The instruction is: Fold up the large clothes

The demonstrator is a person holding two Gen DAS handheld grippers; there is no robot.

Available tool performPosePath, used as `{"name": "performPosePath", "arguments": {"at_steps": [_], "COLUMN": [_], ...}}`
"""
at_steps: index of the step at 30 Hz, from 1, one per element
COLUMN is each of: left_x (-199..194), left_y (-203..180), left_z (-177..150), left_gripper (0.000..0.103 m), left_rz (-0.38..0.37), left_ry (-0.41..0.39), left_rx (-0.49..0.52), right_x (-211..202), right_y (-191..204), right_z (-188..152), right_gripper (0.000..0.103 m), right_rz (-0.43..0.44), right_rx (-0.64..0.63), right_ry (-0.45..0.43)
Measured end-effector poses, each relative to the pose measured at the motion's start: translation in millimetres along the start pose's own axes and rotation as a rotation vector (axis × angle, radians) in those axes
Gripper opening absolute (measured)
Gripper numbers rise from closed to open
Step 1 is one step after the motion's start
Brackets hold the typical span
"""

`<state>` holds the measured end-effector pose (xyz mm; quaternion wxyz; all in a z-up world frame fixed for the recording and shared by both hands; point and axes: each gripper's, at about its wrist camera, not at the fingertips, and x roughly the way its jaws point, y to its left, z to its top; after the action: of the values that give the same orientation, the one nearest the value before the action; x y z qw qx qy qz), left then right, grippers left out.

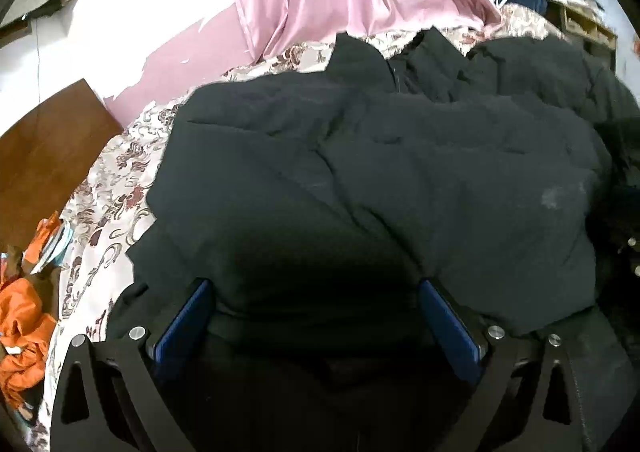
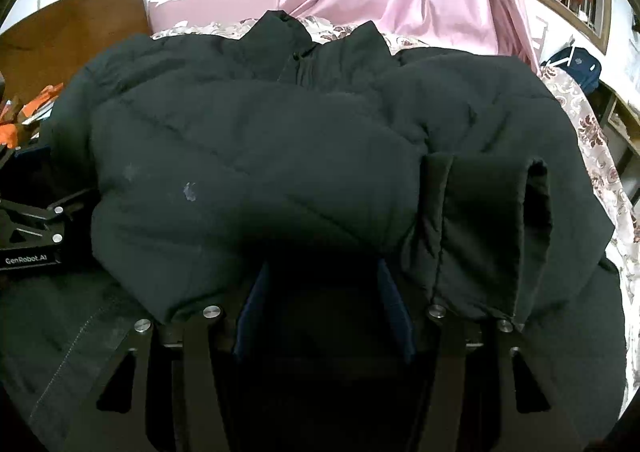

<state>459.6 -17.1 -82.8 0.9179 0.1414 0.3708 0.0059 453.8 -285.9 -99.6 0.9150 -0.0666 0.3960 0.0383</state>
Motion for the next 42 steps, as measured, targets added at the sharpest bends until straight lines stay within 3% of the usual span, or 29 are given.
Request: {"name": "performPosePath", "arguments": {"at_steps": [2, 5, 8, 13, 19, 30, 42], "left_x": [-17.6, -54.4, -90.5, -155.6, -223.4, -308.0, -340.4], "left_y": [5.8, 13.4, 14.9, 14.3, 21.7, 38.2, 97.0], "left_z": [-3.4, -11.5, -22.5, -41.5, -54.5, -39.0, 10.2], "left_gripper": [0.103, 0.103, 0.103, 0.103, 0.103, 0.103, 0.103], "left_rz": [-0.015, -0.071, -0.11, -0.152, -0.232, -0.263, -0.292], "left_ry": [0.004, 0.008, 0.038, 0.009, -0.006, 0.028, 0.048], "left_rx": [-0.036, -0.107, -0.163, -0.207, -0.262, -0.22, -0.315], "right_x": [-8.5, -45.9, -90.1, -150.6, -218.0, -307.5, -373.2], "right_y": [0.5, -9.3, -19.6, -34.9, -50.2, -65.3, -66.6], "right_z": [0.9, -0.4, -8.0, -23.4, -34.5, -36.9, 25.1], "right_gripper": [0.055, 0.062, 0.069, 0.076, 0.091, 0.091, 0.091], "right_rz": [0.015, 0.12, 0.122, 0.168, 0.219, 0.287, 0.275], "right_rx": [-0.005, 0.049, 0.082, 0.12, 0.139, 0.133, 0.039], "right_ry": [-0.008, -0.054, -0.098, -0.108, -0.11, -0.075, -0.062]}}
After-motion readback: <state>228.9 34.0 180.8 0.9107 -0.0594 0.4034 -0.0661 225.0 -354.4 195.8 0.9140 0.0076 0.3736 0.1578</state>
